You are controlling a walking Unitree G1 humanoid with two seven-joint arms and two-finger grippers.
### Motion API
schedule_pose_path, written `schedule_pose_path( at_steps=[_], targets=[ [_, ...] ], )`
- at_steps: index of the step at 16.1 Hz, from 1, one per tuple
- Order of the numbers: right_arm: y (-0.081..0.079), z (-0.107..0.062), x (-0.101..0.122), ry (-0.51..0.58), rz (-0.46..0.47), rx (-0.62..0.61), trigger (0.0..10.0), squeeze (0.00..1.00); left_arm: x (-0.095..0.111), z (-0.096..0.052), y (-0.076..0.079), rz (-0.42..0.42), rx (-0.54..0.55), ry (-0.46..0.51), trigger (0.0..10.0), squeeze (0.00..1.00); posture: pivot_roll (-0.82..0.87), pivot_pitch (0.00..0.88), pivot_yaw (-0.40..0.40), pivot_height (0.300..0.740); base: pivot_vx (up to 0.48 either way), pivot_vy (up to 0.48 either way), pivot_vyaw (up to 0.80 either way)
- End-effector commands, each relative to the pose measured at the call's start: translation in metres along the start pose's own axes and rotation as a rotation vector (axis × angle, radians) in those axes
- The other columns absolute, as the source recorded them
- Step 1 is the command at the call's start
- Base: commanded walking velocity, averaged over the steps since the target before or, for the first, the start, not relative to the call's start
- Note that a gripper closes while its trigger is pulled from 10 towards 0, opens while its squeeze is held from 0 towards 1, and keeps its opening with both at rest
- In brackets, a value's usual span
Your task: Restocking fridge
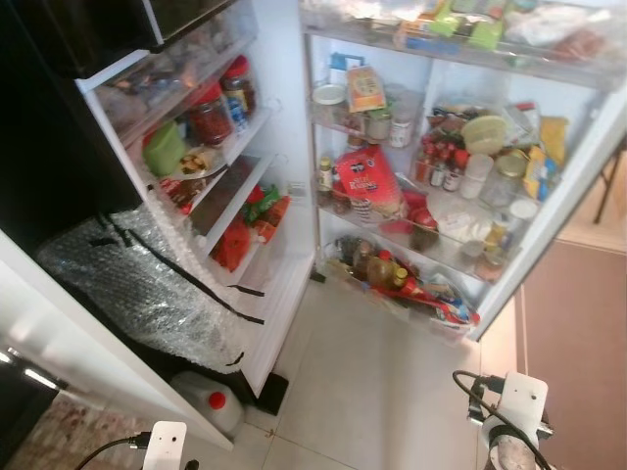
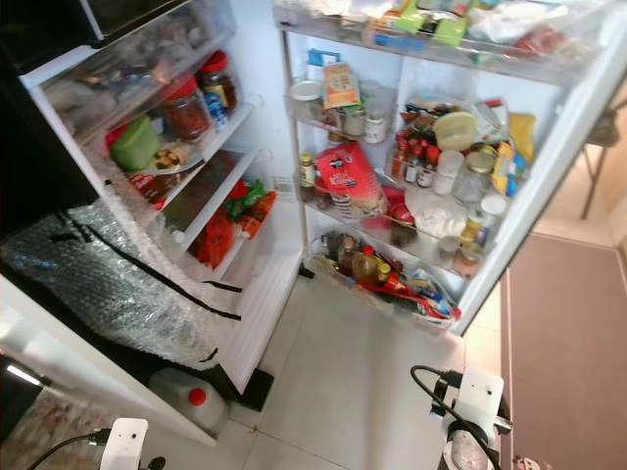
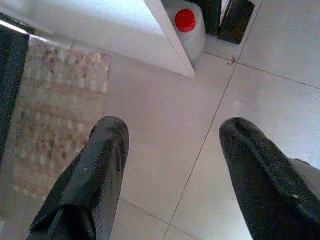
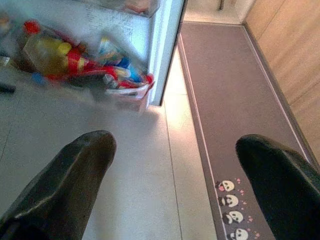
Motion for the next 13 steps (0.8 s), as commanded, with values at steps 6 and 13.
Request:
schedule_pose_path(
  at_steps=[6, 13],
  targets=[
    [0.033, 0.016, 0.065, 0.271, 0.045, -0.209, 10.0, 0.00, -0.008, -0.001, -0.003, 0.019, 0.005, -0.038, 10.0, 0.00, -0.06, 0.000, 0.079, 0.740, 0.000, 0.000, 0.00],
    [0.069, 0.026, 0.111, 0.396, 0.061, -0.342, 10.0, 0.00, -0.007, -0.001, -0.004, 0.022, 0.008, -0.036, 10.0, 0.00, -0.07, 0.000, 0.084, 0.740, 0.000, 0.000, 0.00]
  ],
)
Point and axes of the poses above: a point about 5 cm out from each wrist's last joint towards the gripper, its own z axis pointing out of the wrist towards the gripper, its own x axis along the axis of the wrist's last joint, y = z × x, the point moved 2 cm from there along z, pointing out of the wrist towards the gripper, and after that the axes turned 3 degrees about z, right-handed, at the moved point
